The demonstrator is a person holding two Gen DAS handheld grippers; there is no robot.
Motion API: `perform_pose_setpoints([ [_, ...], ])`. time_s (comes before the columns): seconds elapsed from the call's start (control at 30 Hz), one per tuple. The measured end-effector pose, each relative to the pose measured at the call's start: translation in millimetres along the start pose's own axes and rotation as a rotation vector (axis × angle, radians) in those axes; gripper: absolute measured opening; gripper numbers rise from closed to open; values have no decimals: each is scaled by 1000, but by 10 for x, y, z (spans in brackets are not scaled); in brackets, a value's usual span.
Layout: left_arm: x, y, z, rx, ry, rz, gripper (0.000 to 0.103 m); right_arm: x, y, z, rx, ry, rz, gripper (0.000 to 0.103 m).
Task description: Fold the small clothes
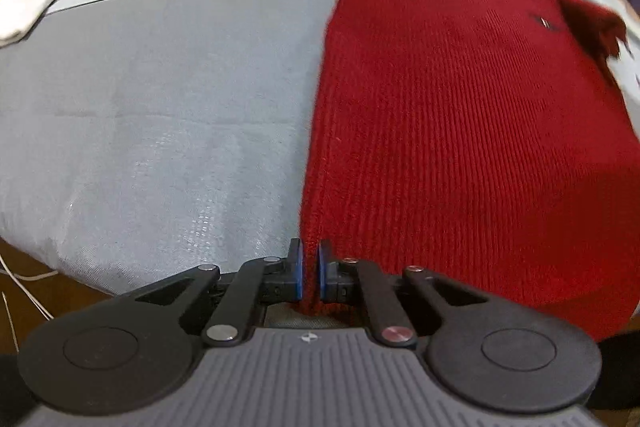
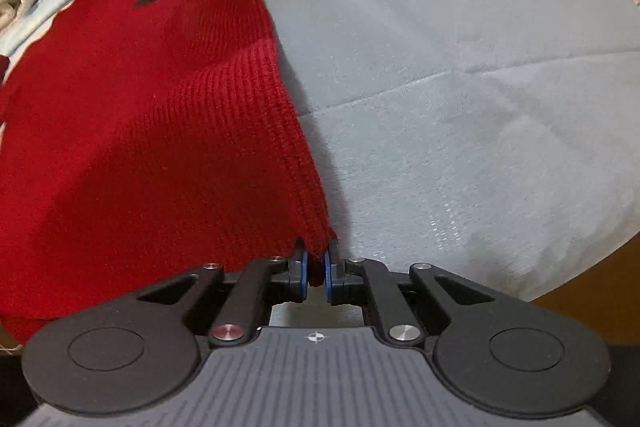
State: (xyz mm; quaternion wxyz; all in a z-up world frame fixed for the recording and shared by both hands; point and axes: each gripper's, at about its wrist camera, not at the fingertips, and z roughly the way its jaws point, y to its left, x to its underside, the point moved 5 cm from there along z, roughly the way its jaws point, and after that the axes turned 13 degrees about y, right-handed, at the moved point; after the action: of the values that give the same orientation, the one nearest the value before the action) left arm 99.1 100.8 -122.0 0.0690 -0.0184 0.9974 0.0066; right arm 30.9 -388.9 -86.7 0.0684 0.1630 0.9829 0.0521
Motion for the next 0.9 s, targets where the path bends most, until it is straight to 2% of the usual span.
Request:
perform_pose_setpoints([
  [0.17,12,-18,-10,8,2,12,8,27,-54,17,38,-8,-3,7],
  [0.3,6,63,48,-2,13,7,13,37,128,165,69,38,-109,8],
  [0.4,-20,141,52,-6,-1,-12,27,105,292,214,105,52,-214,10],
  [0.43,-27,160,32,-11,-16,-21,37,90,305,207,103,41,-210,11],
  [0.47,-38,173,2,-11,-37,-31,43,63,284,168,88,15,-187,12],
  [0.53,-78,174,-107,12,-100,-42,44,-4,186,-22,51,-88,-113,20],
  [0.57,-99,157,-183,40,-143,-42,45,-51,141,-130,33,-152,-77,33],
  [0.6,-118,122,-268,69,-189,-34,46,-83,99,-256,16,-228,-40,50],
  [0.67,-130,19,-375,101,-249,8,52,-99,108,-440,1,-344,-19,68],
  [0.7,-125,-48,-382,111,-252,35,52,-111,173,-468,-7,-374,-43,69],
  [0.77,-98,-182,-316,136,-214,83,54,-106,301,-441,-25,-370,-102,69],
  [0.83,-61,-278,-175,143,-136,134,60,-57,447,-317,-20,-310,-175,69],
  [0.9,-16,-314,29,98,-32,183,65,-15,518,-99,72,-192,-249,69],
])
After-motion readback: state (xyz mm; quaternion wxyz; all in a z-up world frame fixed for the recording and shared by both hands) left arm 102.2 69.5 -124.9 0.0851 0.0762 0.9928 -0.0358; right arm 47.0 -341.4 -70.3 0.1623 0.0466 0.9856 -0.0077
